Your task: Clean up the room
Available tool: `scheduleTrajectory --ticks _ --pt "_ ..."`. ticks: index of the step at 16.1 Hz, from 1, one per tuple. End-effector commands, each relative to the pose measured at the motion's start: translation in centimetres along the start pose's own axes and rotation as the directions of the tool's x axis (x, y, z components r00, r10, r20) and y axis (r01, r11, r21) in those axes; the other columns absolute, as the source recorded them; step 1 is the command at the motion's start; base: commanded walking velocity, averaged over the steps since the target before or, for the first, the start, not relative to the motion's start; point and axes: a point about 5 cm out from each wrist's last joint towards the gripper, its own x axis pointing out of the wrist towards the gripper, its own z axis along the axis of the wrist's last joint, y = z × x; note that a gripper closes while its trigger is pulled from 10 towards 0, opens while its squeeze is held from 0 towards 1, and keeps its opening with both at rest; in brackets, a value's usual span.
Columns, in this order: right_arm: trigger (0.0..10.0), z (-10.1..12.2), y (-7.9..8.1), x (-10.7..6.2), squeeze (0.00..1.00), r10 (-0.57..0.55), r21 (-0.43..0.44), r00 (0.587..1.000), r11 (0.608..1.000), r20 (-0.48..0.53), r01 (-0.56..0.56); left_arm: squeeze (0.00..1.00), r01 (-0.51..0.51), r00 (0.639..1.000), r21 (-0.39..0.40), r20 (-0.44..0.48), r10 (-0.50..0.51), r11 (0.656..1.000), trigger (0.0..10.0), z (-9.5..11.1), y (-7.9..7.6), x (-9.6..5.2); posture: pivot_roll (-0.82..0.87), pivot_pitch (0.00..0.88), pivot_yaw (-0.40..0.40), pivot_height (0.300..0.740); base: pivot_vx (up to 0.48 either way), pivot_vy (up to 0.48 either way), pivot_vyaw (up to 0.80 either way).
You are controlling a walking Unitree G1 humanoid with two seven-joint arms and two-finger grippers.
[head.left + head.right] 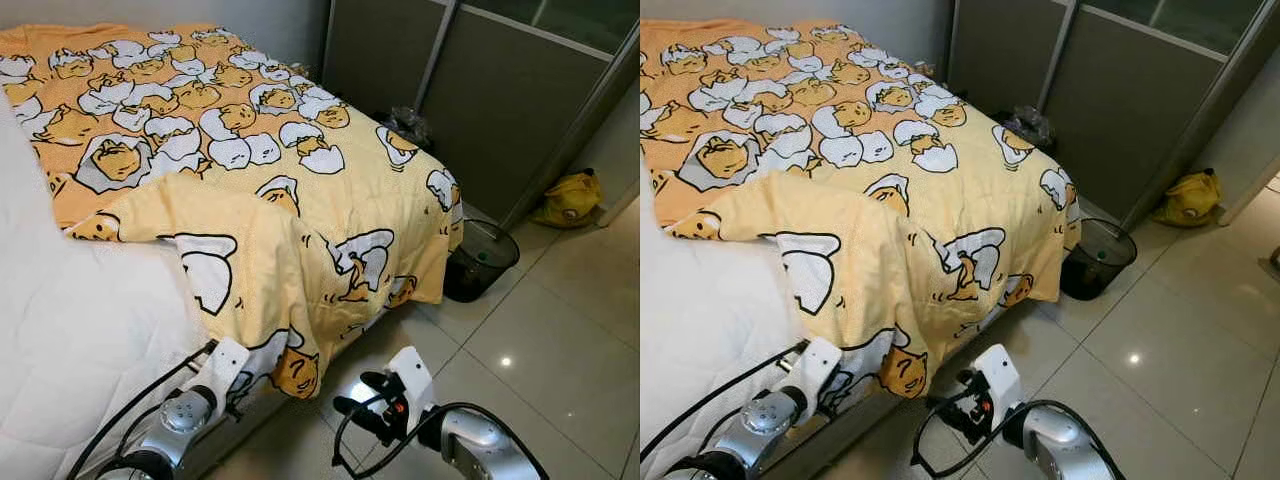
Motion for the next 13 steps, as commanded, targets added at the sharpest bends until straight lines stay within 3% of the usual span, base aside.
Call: scheduleTrajectory --ticks 1,5,8,10,13 --pt "10.0 -0.1 -0.5 -0.4 0.00 -0.023 0.021 1.000 1.000 0.008 0.023 0.00 0.004 1.000 0.023 0.010 -0.005 1.000 10.0 0.2 -0.1 0.0 0.10 0.036 -0.069 0.740 0.000 0.000 0.00" --pt "10.0 -0.1 -0.5 -0.3 0.00 -0.018 0.022 1.000 1.000 0.004 0.018 0.00 0.022 1.000 -0.001 0.013 -0.022 1.000 10.0 0.3 -0.4 0.1 0.09 0.041 -0.069 0.740 -0.289 0.000 0.00" --pt "10.0 -0.2 -0.7 -0.5 0.00 -0.020 0.021 1.000 1.000 0.001 0.020 0.00 0.053 0.998 -0.025 0.017 -0.053 0.998 10.0 -0.1 -1.5 0.0 0.09 0.041 -0.070 0.740 -0.445 0.000 0.00" --pt "10.0 -0.1 -0.8 -0.5 0.00 -0.021 0.019 1.000 1.000 0.000 0.021 0.00 0.070 0.997 -0.025 0.025 -0.069 0.997 10.0 0.1 -2.1 0.1 0.09 0.040 -0.072 0.740 0.000 0.000 0.00" --pt "10.0 0.0 -0.7 -0.5 0.00 0.001 0.016 1.000 1.000 -0.010 -0.001 0.00 0.286 0.957 0.009 0.045 -0.286 0.958 10.0 0.6 -5.5 0.2 0.10 0.042 -0.077 0.740 0.000 0.000 0.00"
